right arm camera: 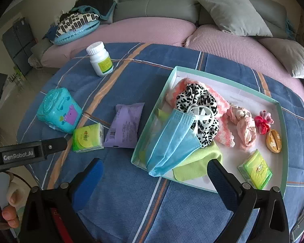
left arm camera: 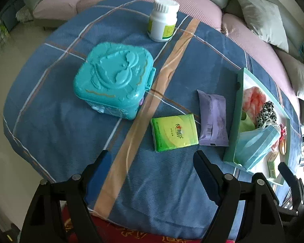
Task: Organize soft objects
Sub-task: 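Withdraw both open grippers from the tray back toward the remaining items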
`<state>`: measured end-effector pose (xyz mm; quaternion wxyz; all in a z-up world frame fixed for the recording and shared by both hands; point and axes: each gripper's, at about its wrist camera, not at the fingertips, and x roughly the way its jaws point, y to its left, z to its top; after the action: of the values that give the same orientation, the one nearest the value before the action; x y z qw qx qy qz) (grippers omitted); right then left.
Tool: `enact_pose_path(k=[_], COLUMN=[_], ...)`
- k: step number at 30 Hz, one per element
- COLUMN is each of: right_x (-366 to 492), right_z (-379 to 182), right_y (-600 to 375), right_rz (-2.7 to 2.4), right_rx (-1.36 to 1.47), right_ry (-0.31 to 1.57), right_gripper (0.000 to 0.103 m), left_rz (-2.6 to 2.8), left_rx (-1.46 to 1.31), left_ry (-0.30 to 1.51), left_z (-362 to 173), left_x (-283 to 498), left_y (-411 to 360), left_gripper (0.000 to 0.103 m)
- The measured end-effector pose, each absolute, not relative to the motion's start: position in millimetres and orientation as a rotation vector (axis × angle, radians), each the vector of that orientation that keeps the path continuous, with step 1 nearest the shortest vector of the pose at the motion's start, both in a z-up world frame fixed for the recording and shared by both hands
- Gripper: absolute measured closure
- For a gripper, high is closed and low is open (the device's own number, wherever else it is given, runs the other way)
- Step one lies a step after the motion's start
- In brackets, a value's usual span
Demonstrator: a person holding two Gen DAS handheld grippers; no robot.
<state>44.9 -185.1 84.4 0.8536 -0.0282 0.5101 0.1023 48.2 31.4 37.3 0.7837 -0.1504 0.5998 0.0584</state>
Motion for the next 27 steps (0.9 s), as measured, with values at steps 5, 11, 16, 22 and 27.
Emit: enact_pose_path(k=[5,11,16,22,27], right_x=[50,61,70,75,79], right_z=[77,72,70,65,60], right_y=[-187,-188,-187,-191,-195], right_rz=[0.205,0.203,0.204,0.201,0.192], right_rx=[-0.069,-0.070,-0.067,-0.061,-0.053], right_ry=[1.086,1.082,1.077,1.082,1.089], right_gripper=[0.000,0.000,0.000,0.000,0.000], left_rz=[0.144,0.151,0.149,0.141,0.143], left_rx=[-0.373,-0.398,-0.419,-0.433,-0.447], left_ry=[1.318,1.316,1.320,1.328,1.332], left_z=[21,10,3,-6,-13], left_x=[58,68,78,94,103], left_y=[34,29,26,22,18], left_gripper=[0.020,0.020,0.020,0.020,0.020])
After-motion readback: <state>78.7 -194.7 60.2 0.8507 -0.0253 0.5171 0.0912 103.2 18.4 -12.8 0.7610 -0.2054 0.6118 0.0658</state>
